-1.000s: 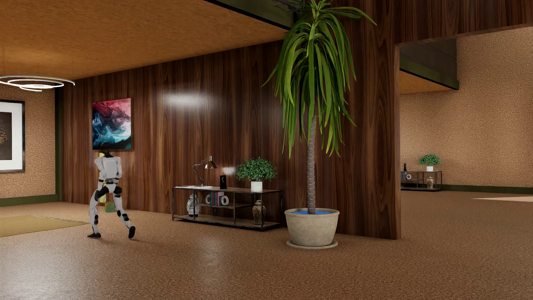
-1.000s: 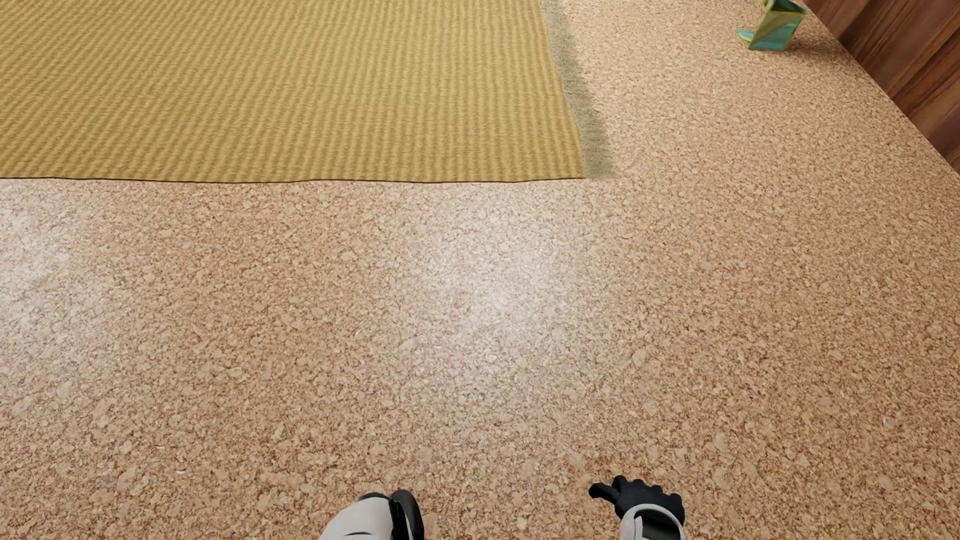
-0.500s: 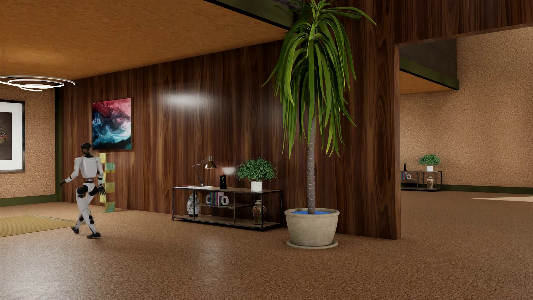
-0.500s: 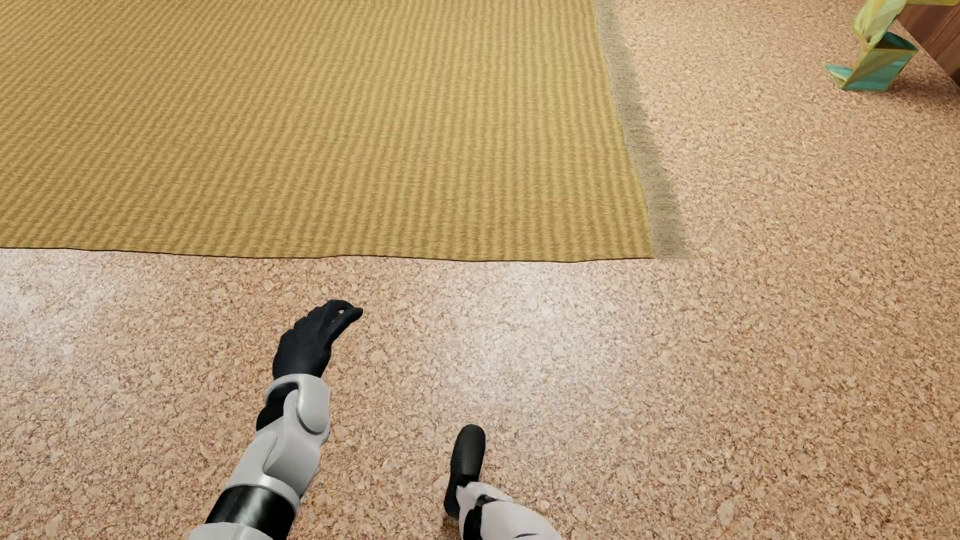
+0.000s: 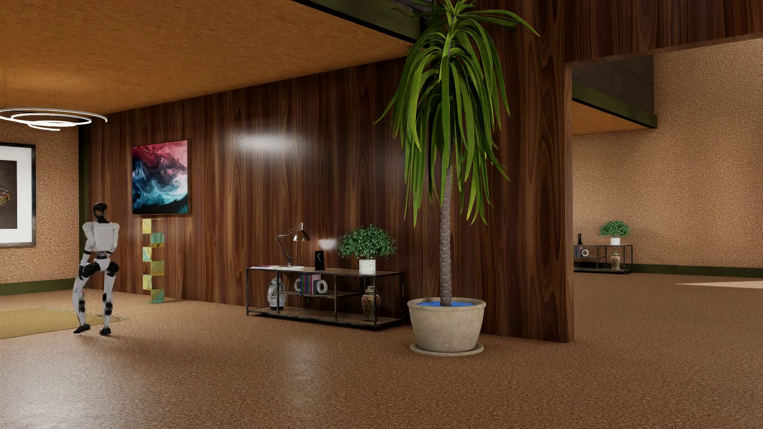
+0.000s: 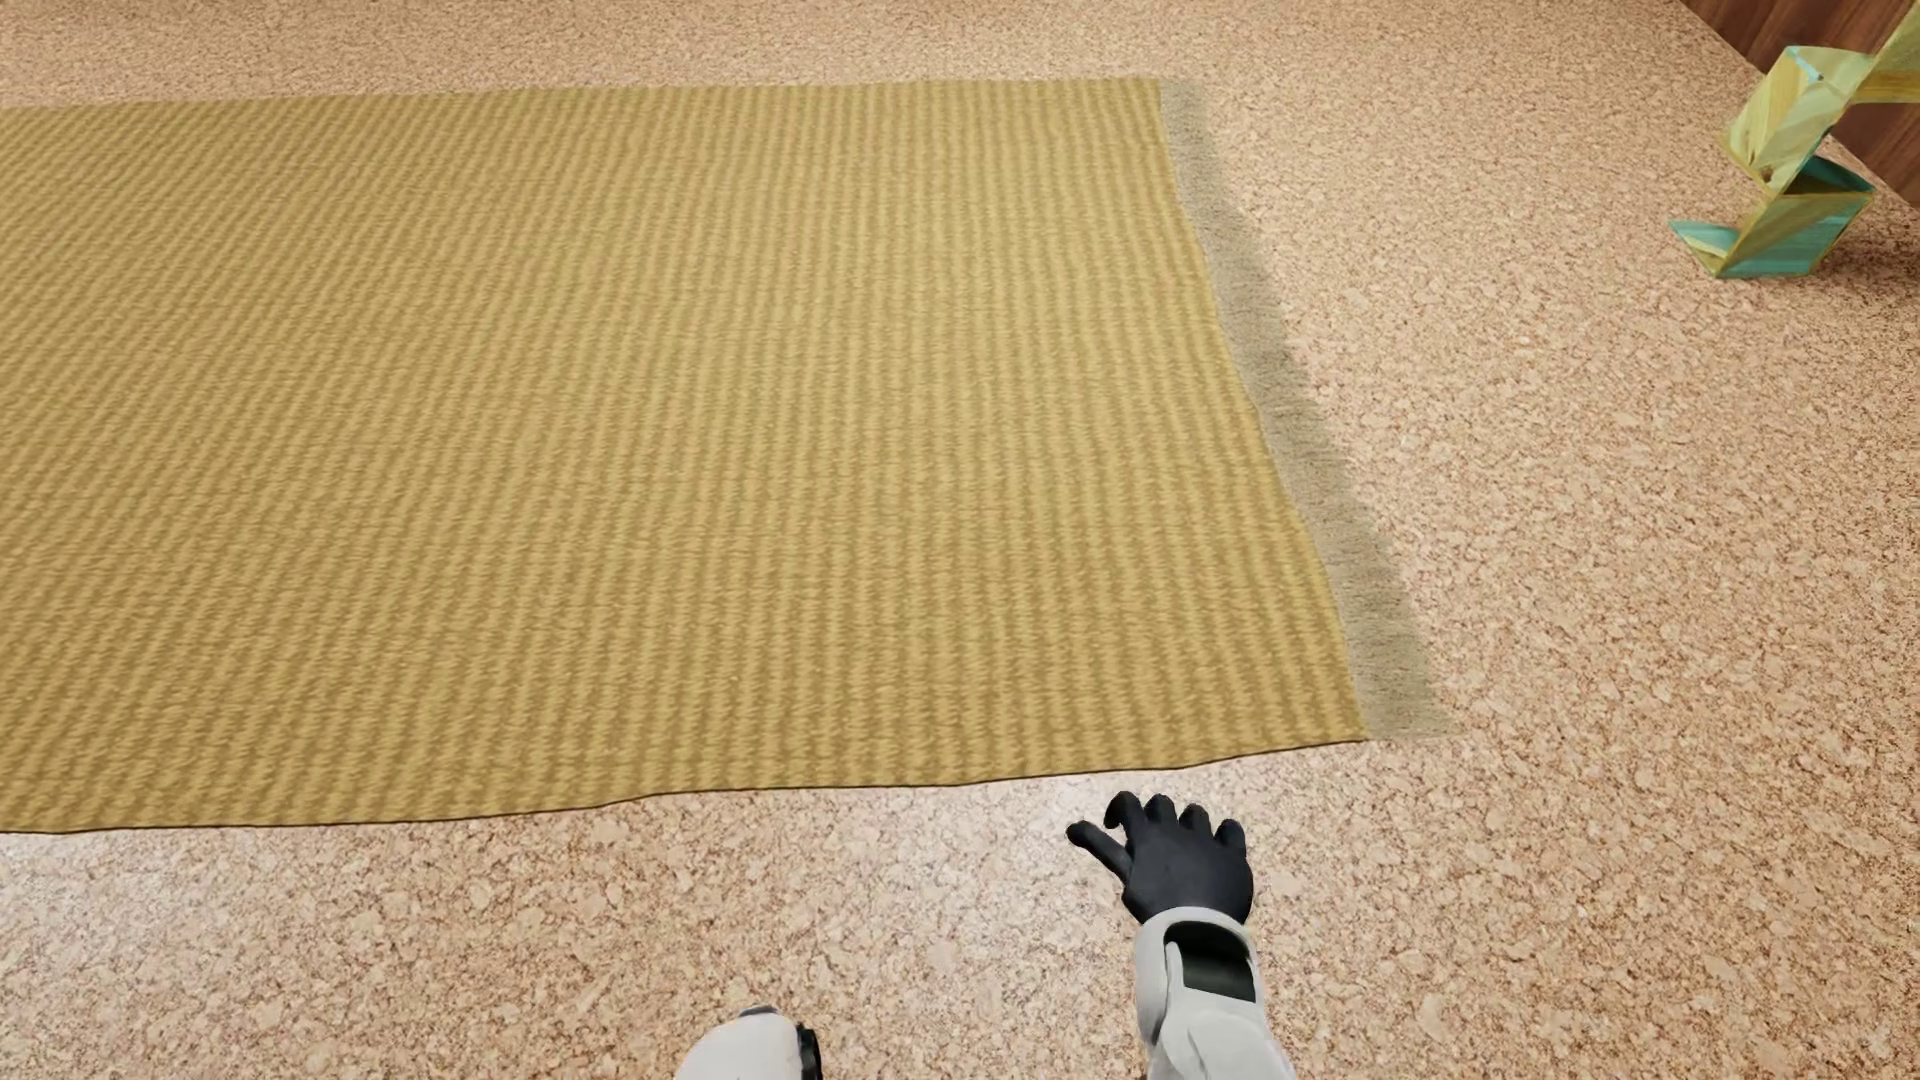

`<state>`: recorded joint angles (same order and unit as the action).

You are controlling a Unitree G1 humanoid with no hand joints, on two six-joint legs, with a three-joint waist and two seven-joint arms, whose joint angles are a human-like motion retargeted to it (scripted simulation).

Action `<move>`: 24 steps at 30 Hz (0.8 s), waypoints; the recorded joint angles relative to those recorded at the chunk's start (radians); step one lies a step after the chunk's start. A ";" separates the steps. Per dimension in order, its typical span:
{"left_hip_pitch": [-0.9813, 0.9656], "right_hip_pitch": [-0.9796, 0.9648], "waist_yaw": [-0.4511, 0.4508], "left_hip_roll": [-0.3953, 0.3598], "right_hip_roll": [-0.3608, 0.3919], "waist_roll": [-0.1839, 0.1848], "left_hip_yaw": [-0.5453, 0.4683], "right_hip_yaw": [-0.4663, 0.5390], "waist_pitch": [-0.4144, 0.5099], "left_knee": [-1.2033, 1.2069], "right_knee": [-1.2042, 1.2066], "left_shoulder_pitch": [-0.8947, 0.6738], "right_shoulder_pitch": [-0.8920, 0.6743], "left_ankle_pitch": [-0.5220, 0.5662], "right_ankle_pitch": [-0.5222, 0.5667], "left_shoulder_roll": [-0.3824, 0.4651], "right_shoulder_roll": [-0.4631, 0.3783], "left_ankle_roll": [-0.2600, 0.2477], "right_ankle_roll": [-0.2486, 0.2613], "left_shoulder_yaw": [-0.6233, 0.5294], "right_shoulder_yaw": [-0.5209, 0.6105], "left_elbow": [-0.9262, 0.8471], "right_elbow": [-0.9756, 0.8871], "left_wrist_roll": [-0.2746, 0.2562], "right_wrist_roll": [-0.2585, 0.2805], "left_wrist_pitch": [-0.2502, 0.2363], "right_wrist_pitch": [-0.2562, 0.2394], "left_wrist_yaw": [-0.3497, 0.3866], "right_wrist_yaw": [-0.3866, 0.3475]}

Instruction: Go to the shelves

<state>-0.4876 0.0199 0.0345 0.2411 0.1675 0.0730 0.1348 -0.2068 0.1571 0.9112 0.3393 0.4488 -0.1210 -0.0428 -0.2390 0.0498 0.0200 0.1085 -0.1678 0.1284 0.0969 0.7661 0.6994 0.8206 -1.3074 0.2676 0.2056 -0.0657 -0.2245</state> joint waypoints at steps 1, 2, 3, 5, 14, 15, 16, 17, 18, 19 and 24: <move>-0.004 0.034 0.007 -0.032 0.013 0.002 -0.005 0.027 -0.001 -0.236 -0.014 0.030 -0.022 0.031 -0.022 -0.018 -0.016 -0.055 0.006 0.012 0.015 -0.008 -0.032 -0.001 0.018 0.005 -0.016 -0.002 0.037; 0.008 0.076 0.010 -0.078 0.020 0.003 -0.021 0.047 -0.003 -0.496 -0.046 0.045 -0.038 0.058 -0.039 -0.035 -0.037 -0.092 0.015 0.011 0.021 -0.009 -0.061 0.008 0.041 0.005 -0.032 -0.016 0.096; 0.011 0.118 0.009 -0.122 0.026 0.004 -0.030 0.059 -0.003 -0.700 -0.068 0.052 -0.048 0.043 -0.059 -0.043 -0.056 -0.132 0.026 0.002 0.020 -0.006 -0.081 0.029 0.068 0.004 -0.039 -0.040 0.175; -0.013 0.195 0.001 -0.170 0.030 0.003 0.029 0.053 0.005 -0.765 -0.062 0.041 -0.034 0.007 -0.092 -0.048 -0.088 -0.181 0.049 -0.008 0.006 -0.011 -0.098 0.064 0.129 -0.011 -0.031 -0.087 0.268; 0.186 -0.084 -0.009 -0.188 -0.266 -0.131 0.140 0.057 0.034 -0.317 0.938 -0.236 0.244 -0.129 0.313 -0.030 -0.170 -0.037 0.207 0.084 0.025 0.047 0.162 0.046 -0.048 0.044 0.075 0.034 0.457; 0.238 -0.174 -0.025 -0.206 -0.295 -0.143 0.136 0.058 0.036 -0.343 0.995 -0.318 0.306 -0.150 0.280 0.010 -0.162 -0.044 0.176 0.031 -0.016 0.090 0.122 0.110 -0.025 0.046 0.059 0.003 0.441; 0.290 -0.255 -0.041 -0.228 -0.319 -0.151 0.129 0.061 0.037 -0.373 1.006 -0.402 0.366 -0.168 0.278 0.037 -0.140 -0.049 0.168 -0.030 -0.072 0.117 0.086 0.179 0.011 0.030 0.066 -0.030 0.414; 0.341 -0.322 -0.057 -0.247 -0.337 -0.156 0.118 0.061 0.037 -0.402 0.968 -0.473 0.422 -0.186 0.266 0.058 -0.115 -0.054 0.172 -0.078 -0.129 0.117 0.050 0.232 0.052 0.009 0.075 -0.041 0.394; 0.387 -0.379 -0.074 -0.260 -0.358 -0.160 0.106 0.049 0.035 -0.427 0.886 -0.533 0.461 -0.207 0.254 0.072 -0.092 -0.061 0.147 -0.094 -0.173 0.086 0.026 0.246 0.089 -0.020 0.085 -0.017 0.381; 0.429 -0.423 -0.090 -0.273 -0.376 -0.162 0.098 0.029 0.033 -0.446 0.771 -0.582 0.489 -0.231 0.232 0.071 -0.075 -0.067 0.127 -0.084 -0.204 0.044 0.011 0.217 0.112 -0.049 0.091 0.012 0.369; 0.669 -0.451 -0.123 -0.325 -0.288 -0.160 0.122 -0.092 0.018 -0.622 -0.198 -0.667 0.507 -0.319 0.287 0.079 -0.047 -0.105 0.247 -0.054 -0.199 -0.212 0.023 -0.050 0.038 -0.167 0.084 0.128 0.415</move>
<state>0.1817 -0.4311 -0.0889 -0.0841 -0.1207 -0.0869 0.2567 -0.2987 0.1751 0.2892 0.1414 -0.2178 0.3857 -0.3615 0.0480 0.1290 -0.0265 0.0036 0.0788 0.0747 -0.1019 0.5545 0.7228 0.7701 -1.2698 0.1002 0.2899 0.0626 0.1906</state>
